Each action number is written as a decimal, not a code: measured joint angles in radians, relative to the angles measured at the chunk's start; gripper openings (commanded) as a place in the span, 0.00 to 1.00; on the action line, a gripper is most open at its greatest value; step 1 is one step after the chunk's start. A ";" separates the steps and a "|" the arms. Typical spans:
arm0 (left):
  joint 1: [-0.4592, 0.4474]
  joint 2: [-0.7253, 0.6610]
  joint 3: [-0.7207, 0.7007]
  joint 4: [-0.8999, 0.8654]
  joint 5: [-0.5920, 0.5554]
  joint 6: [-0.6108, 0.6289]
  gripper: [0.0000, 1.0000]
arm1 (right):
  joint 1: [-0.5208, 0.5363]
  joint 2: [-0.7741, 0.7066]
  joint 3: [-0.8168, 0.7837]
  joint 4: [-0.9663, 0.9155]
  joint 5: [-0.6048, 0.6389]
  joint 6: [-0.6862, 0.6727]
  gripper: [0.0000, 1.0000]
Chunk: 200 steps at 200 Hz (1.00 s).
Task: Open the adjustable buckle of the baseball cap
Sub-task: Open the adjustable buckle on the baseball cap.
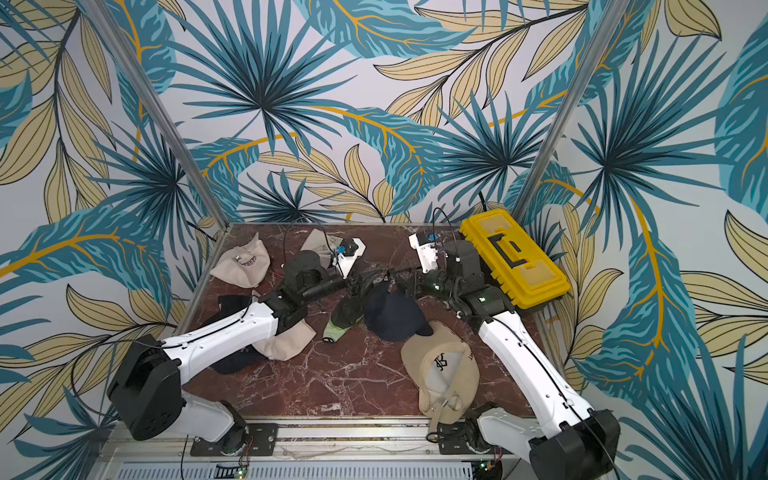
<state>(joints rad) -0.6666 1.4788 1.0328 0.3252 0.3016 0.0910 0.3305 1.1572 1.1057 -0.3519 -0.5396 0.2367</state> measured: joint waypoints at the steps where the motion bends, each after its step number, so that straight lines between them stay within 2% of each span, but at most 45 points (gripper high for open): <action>1: 0.000 0.000 0.000 0.000 0.002 -0.003 0.80 | 0.000 0.000 0.000 -0.001 -0.001 -0.004 0.00; 10: 0.000 0.000 -0.002 0.001 0.012 0.020 0.86 | 0.000 -0.002 0.000 -0.010 -0.006 -0.040 0.00; 27: 0.002 -0.005 -0.022 0.008 0.038 0.076 0.88 | 0.000 -0.016 -0.010 -0.018 -0.005 -0.129 0.00; 72: 0.011 -0.006 -0.065 0.004 0.093 0.147 0.89 | 0.000 -0.105 -0.114 0.031 -0.005 -0.399 0.00; 106: 0.014 -0.006 -0.085 0.010 0.102 0.180 0.89 | 0.000 -0.116 -0.163 0.071 -0.053 -0.630 0.00; 132: 0.019 -0.006 -0.133 0.011 0.118 0.204 0.89 | -0.002 -0.111 -0.155 0.061 -0.083 -0.805 0.00; 167: 0.027 -0.016 -0.195 0.009 0.168 0.237 0.89 | -0.006 -0.067 -0.068 -0.044 -0.110 -1.040 0.00; 200: 0.031 -0.026 -0.210 0.008 0.257 0.254 0.86 | -0.008 -0.049 -0.029 -0.114 -0.135 -1.192 0.00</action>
<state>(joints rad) -0.6357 1.4532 0.8227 0.3328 0.5583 0.3450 0.3222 1.1080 1.0763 -0.4656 -0.6743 -0.9558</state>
